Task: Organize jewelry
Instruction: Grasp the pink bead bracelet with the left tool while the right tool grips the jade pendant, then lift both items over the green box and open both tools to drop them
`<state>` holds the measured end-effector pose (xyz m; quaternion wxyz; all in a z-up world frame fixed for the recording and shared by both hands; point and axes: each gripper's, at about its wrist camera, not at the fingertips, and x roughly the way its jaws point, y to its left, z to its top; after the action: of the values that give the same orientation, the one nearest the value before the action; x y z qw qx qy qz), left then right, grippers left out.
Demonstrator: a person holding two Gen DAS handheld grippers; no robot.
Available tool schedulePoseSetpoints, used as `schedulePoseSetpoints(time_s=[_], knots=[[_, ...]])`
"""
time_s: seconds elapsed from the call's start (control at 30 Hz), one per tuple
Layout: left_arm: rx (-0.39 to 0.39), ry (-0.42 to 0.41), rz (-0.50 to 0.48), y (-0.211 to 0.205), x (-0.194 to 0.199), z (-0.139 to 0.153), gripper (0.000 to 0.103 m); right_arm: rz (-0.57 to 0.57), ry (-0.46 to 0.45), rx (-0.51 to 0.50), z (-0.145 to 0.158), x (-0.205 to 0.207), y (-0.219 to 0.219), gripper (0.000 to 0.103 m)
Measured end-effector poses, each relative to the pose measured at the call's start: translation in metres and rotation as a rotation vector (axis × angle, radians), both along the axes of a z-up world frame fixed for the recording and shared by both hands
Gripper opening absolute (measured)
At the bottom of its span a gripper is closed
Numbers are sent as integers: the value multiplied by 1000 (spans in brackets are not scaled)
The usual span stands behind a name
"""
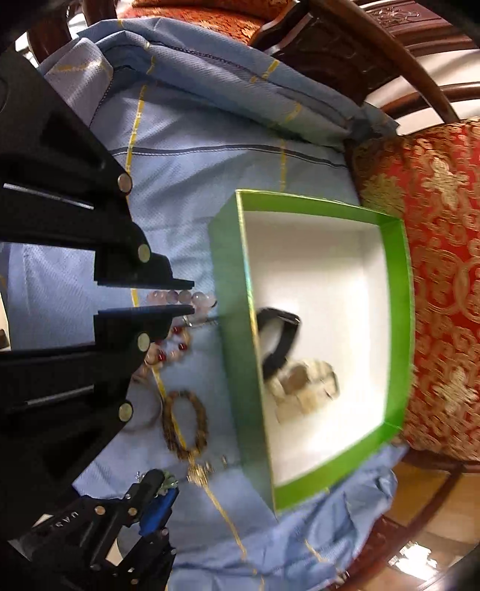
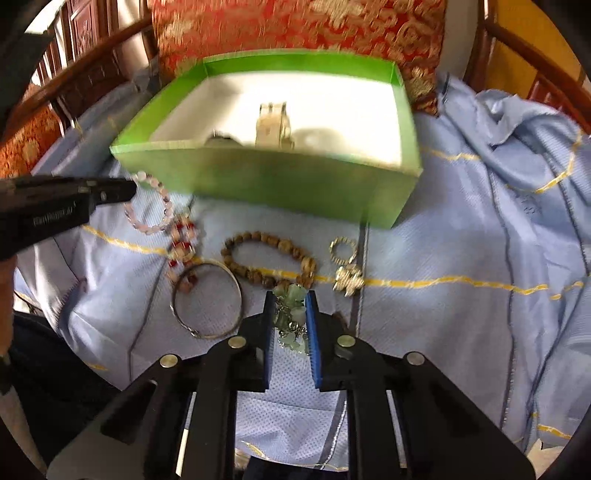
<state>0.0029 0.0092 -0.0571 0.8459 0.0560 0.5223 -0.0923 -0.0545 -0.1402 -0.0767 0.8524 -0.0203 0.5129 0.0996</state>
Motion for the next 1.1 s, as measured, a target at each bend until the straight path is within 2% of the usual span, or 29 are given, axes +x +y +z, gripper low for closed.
schedulePoseSetpoints(time_s=[0.27,0.47,0.8,1.1], knots=[[-74,-74,-15,22,-8,23,8,-31,-118,78,38,-10,-5,16],[-121,-115,-16,30,-11,35,8,-57,-181,94,55,-10,-11,16],[-125,-113,13,37,-9,35,8,-45,-124,89,39,-6,-7,16],[-130,-129,1,29,-9,44,8,-30,-130,103,40,-3,-4,16]])
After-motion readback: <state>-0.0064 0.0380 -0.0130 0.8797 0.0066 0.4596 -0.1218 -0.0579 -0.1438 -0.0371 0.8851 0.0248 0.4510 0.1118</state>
